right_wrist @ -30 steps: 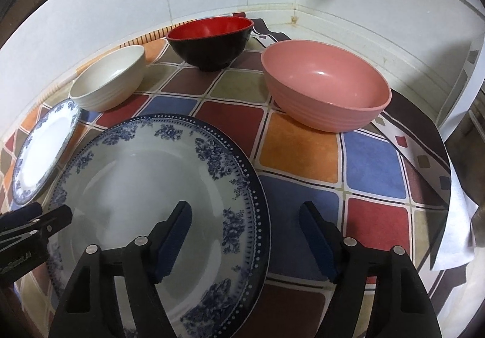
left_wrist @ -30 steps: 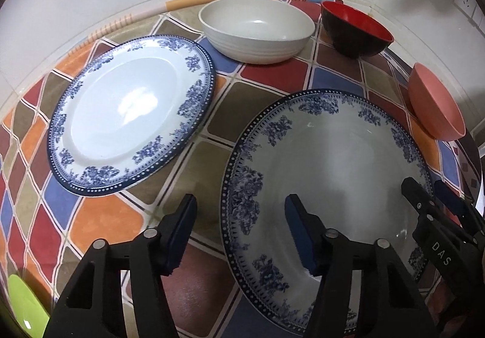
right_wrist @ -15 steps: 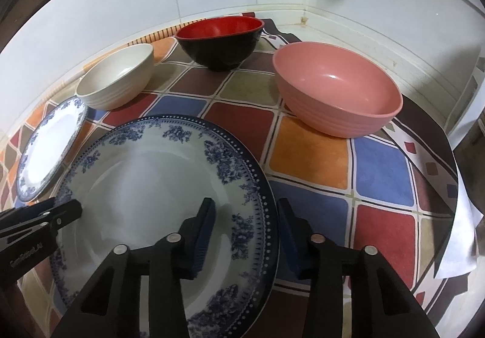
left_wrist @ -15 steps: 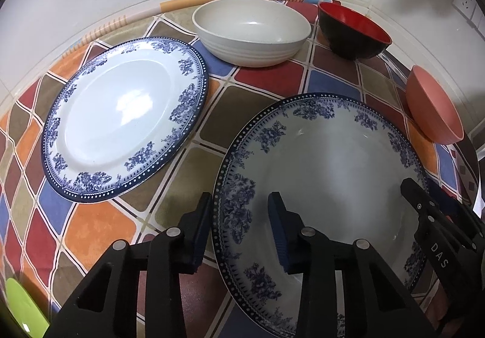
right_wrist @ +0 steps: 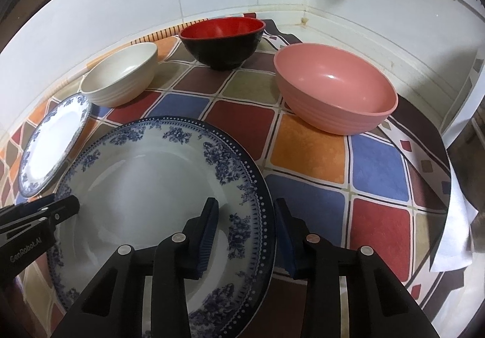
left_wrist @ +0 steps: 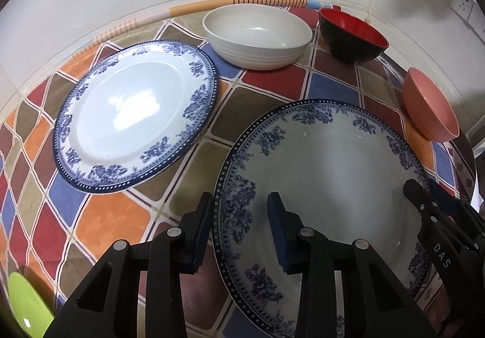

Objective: Organize plates and bowls
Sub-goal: 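Close both grippers on the blue-floral plate rim, then carry the blue-floral plate with both grippers over the green plate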

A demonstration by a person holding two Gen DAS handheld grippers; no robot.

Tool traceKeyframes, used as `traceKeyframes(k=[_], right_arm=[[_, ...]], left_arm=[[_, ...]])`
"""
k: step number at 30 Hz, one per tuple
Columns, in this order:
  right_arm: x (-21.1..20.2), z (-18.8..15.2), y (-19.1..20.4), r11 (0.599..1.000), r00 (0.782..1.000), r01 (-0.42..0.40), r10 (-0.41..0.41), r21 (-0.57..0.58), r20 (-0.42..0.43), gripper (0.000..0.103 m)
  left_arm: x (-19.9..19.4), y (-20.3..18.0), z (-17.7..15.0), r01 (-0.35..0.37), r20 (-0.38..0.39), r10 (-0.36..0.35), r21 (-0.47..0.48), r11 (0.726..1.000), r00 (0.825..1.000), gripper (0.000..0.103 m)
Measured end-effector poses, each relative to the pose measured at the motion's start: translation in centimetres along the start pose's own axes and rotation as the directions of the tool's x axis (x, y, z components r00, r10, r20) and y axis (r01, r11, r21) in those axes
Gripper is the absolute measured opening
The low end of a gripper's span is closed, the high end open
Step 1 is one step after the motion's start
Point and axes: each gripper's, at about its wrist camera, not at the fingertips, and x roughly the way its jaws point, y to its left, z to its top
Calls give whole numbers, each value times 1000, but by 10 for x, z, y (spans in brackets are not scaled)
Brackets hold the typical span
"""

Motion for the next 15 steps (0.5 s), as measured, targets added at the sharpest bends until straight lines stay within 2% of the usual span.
traceKeyframes(k=[15], right_arm=[[-44, -4, 30, 998, 998, -12, 16, -63, 59, 38]], left_arm=[[-46, 31, -17, -15, 72, 18, -43, 999, 997, 36]])
